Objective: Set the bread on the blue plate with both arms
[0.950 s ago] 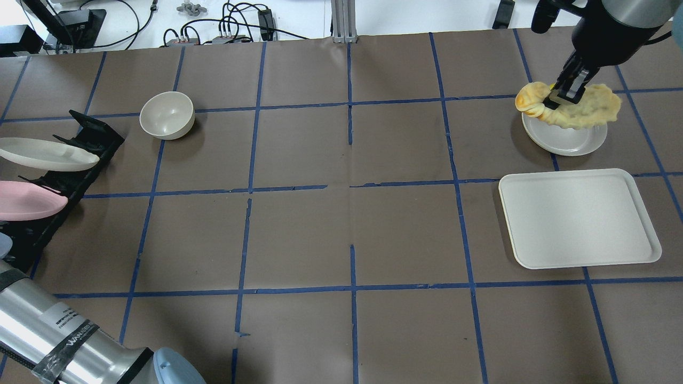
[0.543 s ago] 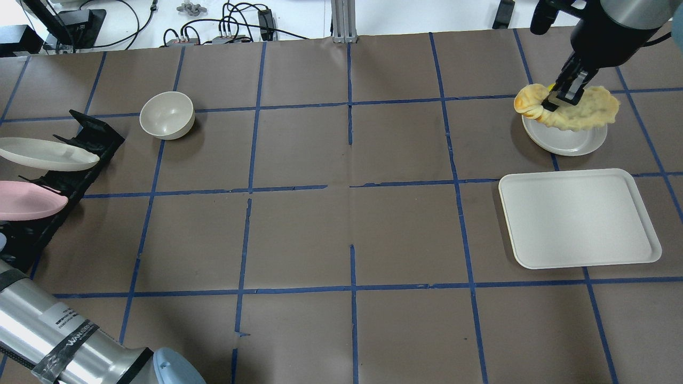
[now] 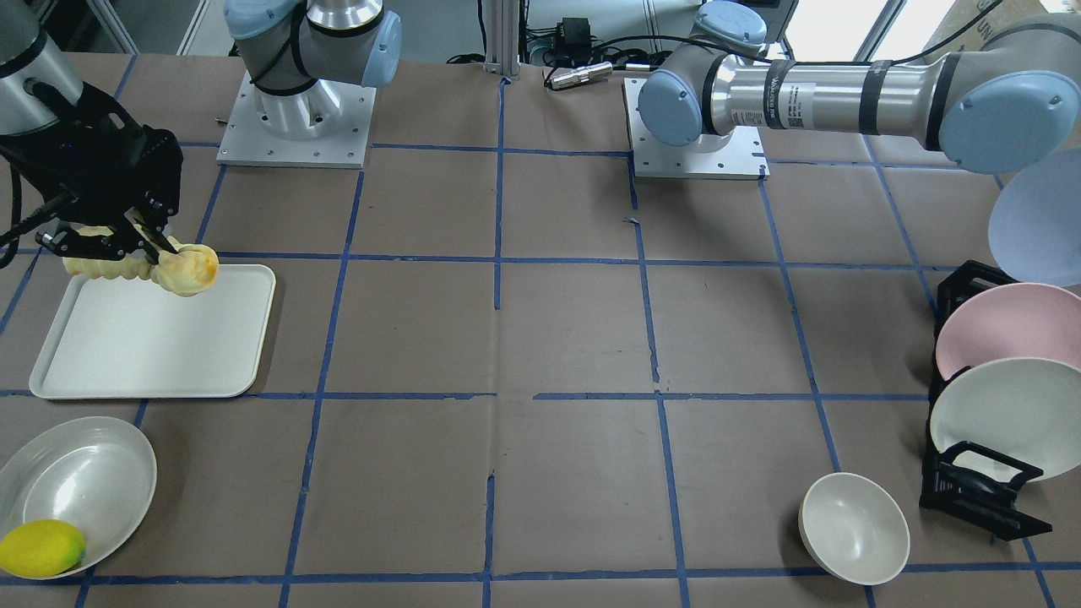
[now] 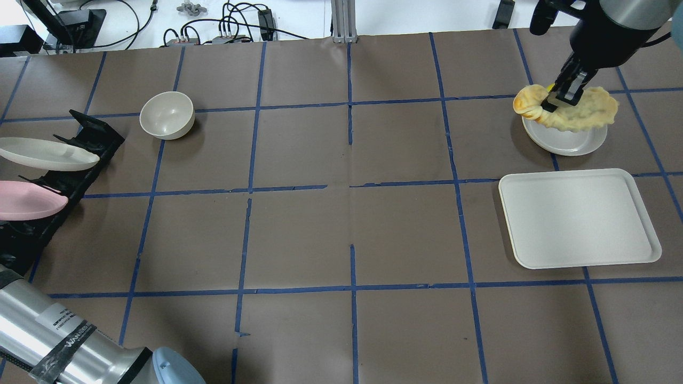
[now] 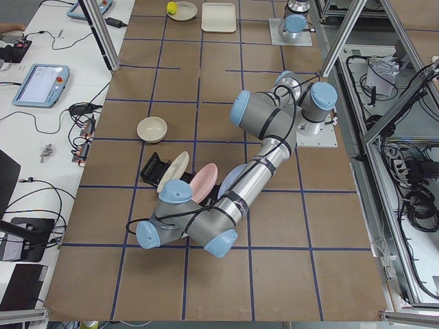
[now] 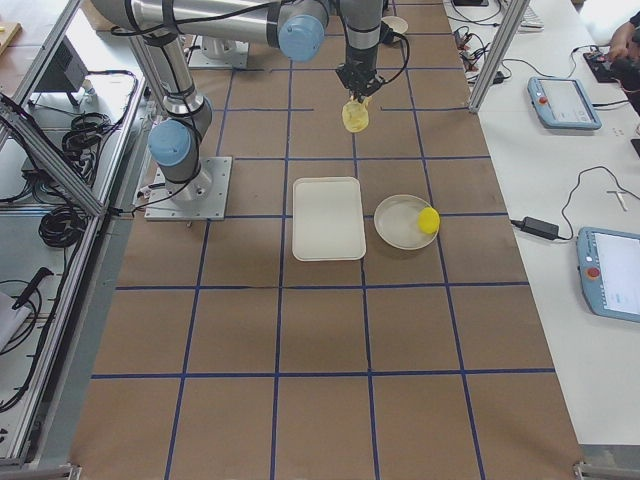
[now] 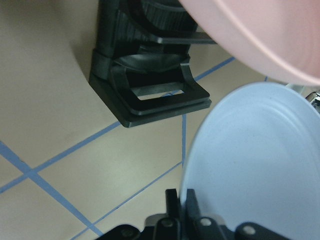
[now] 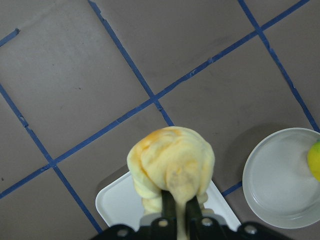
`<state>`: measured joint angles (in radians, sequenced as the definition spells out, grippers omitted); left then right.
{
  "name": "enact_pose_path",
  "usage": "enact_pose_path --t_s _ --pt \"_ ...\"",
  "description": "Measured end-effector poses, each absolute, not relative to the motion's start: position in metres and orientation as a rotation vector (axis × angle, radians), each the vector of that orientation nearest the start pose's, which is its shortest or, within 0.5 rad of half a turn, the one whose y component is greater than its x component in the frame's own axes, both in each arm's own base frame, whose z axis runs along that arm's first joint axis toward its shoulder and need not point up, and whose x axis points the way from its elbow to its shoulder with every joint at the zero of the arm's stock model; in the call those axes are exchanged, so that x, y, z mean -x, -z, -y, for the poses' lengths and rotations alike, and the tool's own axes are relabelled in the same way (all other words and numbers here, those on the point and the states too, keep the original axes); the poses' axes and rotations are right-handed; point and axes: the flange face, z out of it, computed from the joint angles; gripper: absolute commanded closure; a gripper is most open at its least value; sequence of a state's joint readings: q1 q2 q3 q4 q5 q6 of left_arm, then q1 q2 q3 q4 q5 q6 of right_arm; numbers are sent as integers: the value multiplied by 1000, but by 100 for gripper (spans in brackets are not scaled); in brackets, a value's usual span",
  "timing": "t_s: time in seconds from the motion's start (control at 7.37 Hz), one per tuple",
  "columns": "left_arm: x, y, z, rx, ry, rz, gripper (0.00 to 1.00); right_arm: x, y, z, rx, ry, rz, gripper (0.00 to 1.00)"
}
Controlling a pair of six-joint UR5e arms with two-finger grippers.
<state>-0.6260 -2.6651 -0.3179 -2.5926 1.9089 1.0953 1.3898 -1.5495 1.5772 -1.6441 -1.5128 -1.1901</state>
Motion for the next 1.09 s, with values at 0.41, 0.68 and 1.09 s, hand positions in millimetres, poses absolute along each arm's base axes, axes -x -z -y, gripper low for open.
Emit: enact_pose_path --t_s 0.41,0.68,1.09 --pt "-543 -368 507 365 952 2415 92 -48 -482 519 1475 104 -2748 88" --pt "-527 -394 511 361 964 2437 92 -78 -486 512 1402 83 -2784 88" --pt "-489 -402 539 358 994 2442 94 -100 -490 502 1357 64 -2817 88"
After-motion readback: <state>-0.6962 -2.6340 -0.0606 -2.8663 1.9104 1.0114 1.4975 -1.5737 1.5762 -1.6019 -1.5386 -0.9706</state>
